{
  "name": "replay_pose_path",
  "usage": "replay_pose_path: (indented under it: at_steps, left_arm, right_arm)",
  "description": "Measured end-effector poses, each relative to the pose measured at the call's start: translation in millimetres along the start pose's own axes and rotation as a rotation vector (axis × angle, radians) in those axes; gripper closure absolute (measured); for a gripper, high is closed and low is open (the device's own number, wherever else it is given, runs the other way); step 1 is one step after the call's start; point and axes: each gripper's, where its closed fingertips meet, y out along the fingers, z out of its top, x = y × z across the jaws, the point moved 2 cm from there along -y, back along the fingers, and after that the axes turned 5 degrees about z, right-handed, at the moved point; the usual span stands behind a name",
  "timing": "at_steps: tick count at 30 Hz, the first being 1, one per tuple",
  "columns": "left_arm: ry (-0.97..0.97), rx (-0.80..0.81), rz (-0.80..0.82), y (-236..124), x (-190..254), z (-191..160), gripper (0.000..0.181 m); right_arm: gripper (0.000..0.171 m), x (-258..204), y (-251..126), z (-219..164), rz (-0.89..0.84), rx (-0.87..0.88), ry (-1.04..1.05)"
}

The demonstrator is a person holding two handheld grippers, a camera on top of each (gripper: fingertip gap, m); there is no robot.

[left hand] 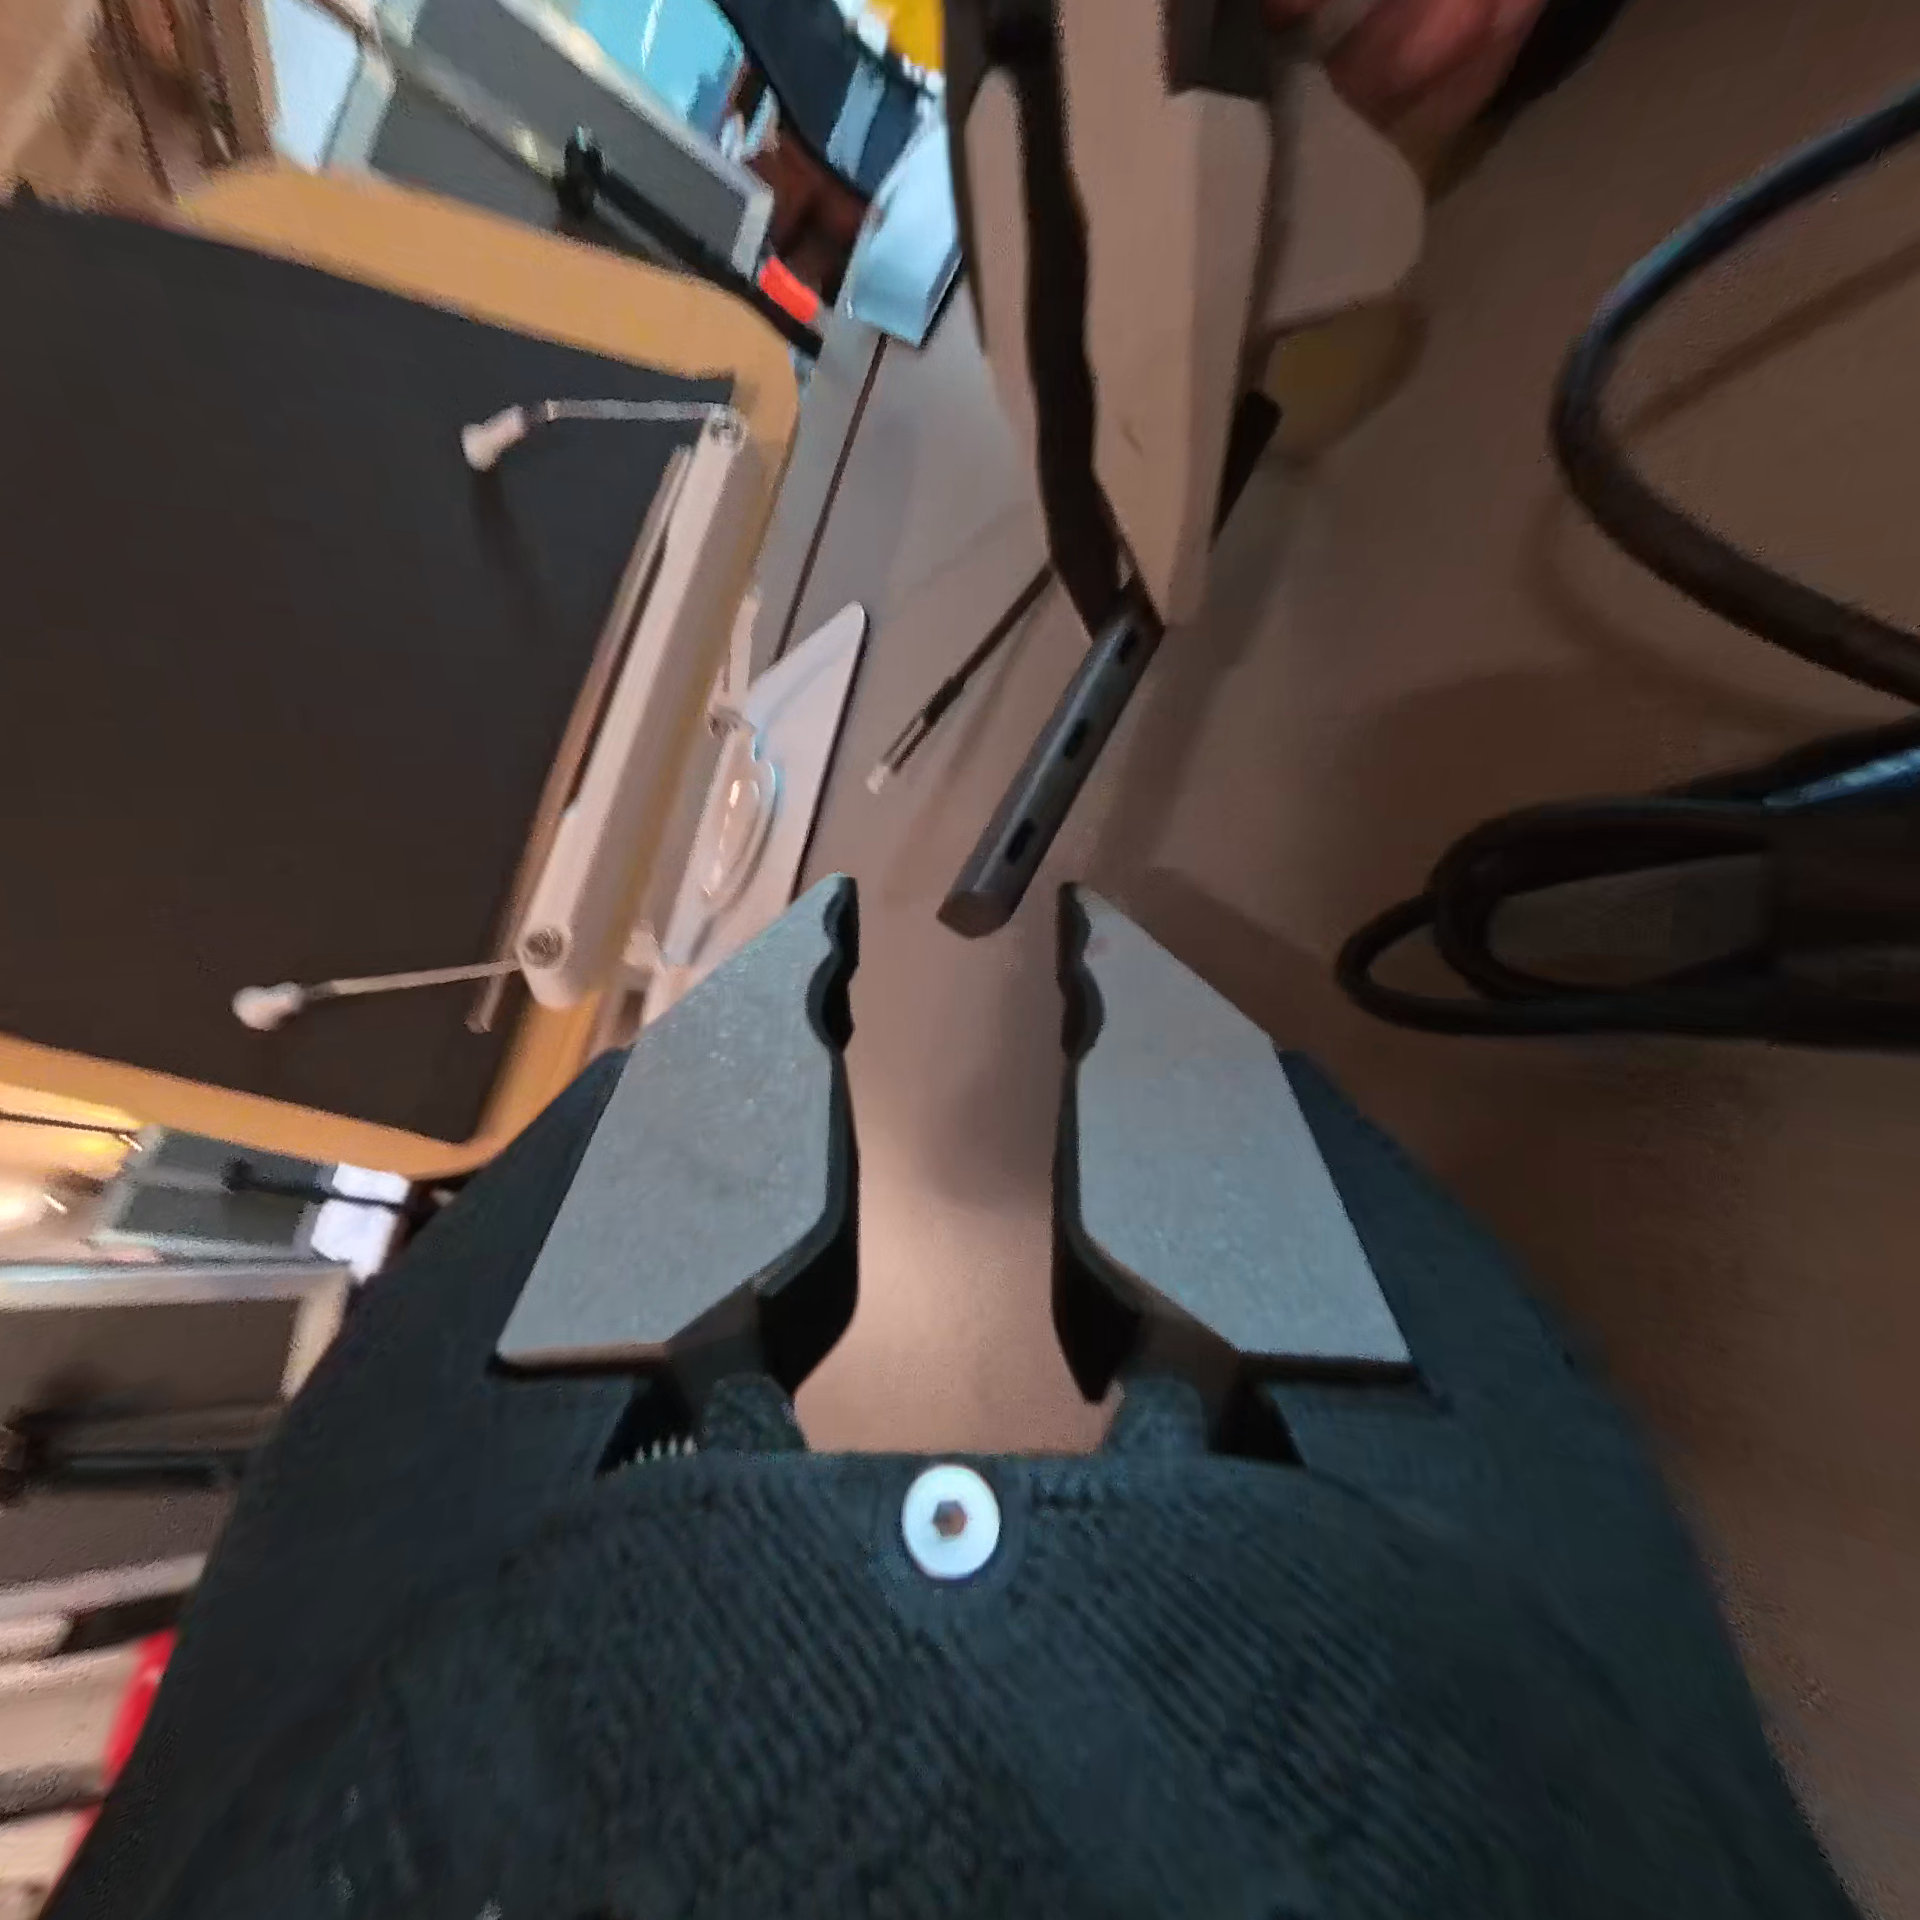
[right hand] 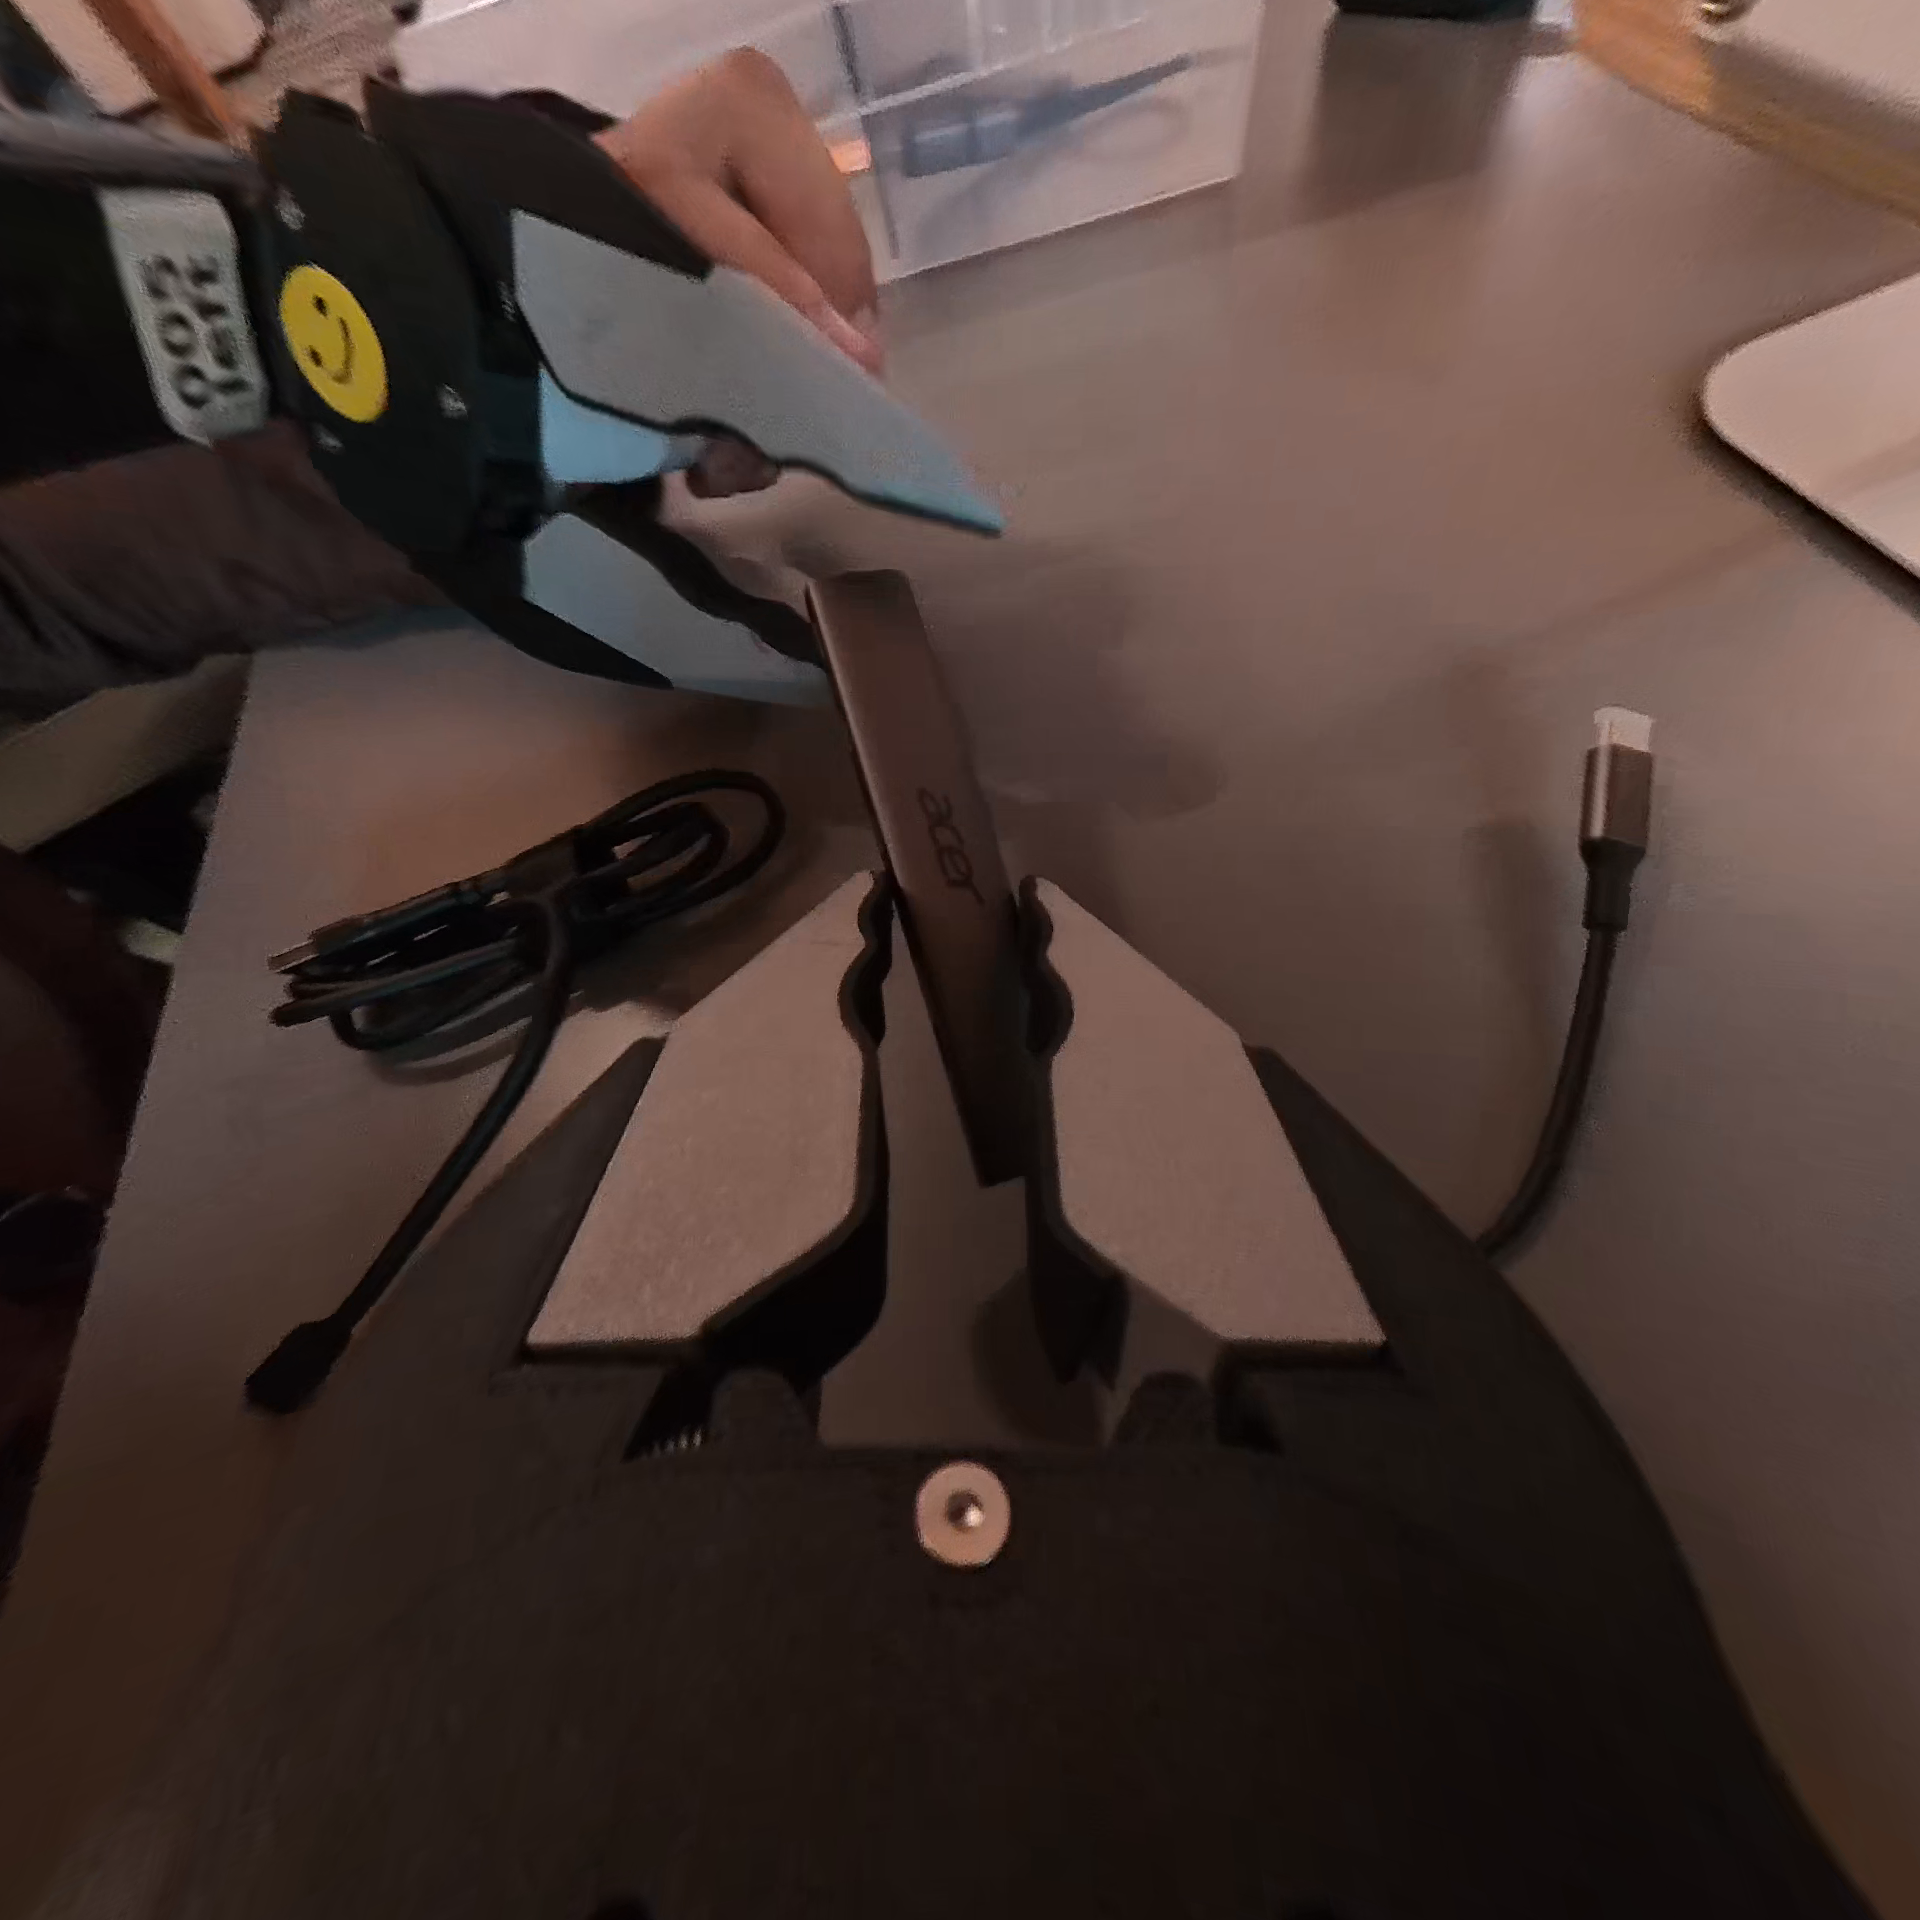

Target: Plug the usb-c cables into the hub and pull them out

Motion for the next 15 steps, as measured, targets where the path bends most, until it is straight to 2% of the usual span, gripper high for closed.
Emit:
replay_pose_path:
  at_steps: [4, 9, 15]
  left_arm:
    - [0.143, 0.122, -0.030, -8, 17, 17, 0.167]
    - [0.139, 0.102, -0.078, -11, 15, 19, 0.170]
    - [0.148, 0.071, -0.035, -9, 8, 21, 0.174]
  right_arm:
    - [0.151, -15, 4, 0, 0.059, -0.015, -0.063]
    - [0.150, -14, 1, 7, 0.024, 0.024, -0.094]
    - [0.150, 3, -8, 15, -0.169, 0.054, -0.164]
